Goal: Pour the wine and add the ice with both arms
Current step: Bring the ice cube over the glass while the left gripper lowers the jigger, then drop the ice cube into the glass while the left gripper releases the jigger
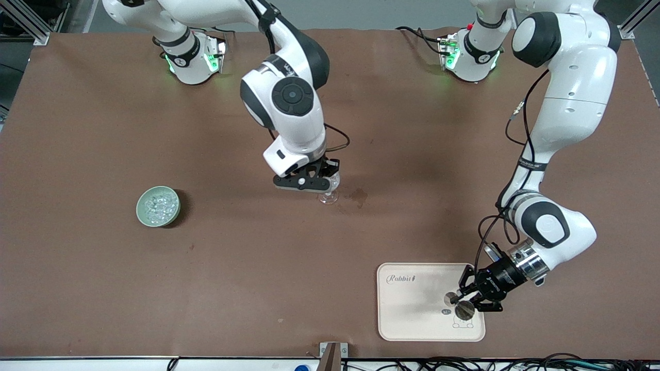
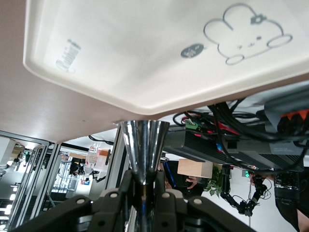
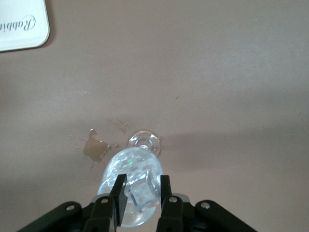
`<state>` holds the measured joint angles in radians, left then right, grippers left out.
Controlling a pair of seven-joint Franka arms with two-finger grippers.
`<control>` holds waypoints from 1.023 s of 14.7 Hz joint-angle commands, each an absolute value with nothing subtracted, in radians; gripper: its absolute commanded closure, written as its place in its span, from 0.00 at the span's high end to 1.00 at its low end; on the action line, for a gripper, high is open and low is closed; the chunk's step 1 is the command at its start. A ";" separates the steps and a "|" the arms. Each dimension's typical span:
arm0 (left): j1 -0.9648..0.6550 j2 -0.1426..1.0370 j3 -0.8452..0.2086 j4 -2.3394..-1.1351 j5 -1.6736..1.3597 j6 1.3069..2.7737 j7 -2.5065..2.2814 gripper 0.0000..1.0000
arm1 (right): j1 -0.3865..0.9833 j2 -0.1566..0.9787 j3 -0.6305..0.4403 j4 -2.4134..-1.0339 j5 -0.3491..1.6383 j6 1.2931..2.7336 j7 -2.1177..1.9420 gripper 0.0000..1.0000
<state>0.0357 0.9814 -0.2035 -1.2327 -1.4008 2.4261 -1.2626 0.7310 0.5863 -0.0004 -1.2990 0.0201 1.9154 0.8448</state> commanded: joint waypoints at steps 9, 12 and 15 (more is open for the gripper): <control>0.058 1.040 -0.206 -1.236 -1.442 2.424 -1.033 0.01 | 0.791 0.609 -0.011 -1.275 -0.006 1.910 0.896 0.05; 0.063 1.040 -0.207 -1.261 -1.439 2.418 -0.957 0.01 | 0.802 0.621 -0.011 -1.275 -0.017 1.911 0.902 0.05; 0.080 1.043 -0.206 -1.261 -1.439 2.353 -0.951 0.01 | 0.804 0.624 -0.011 -1.275 -0.020 1.913 0.904 0.05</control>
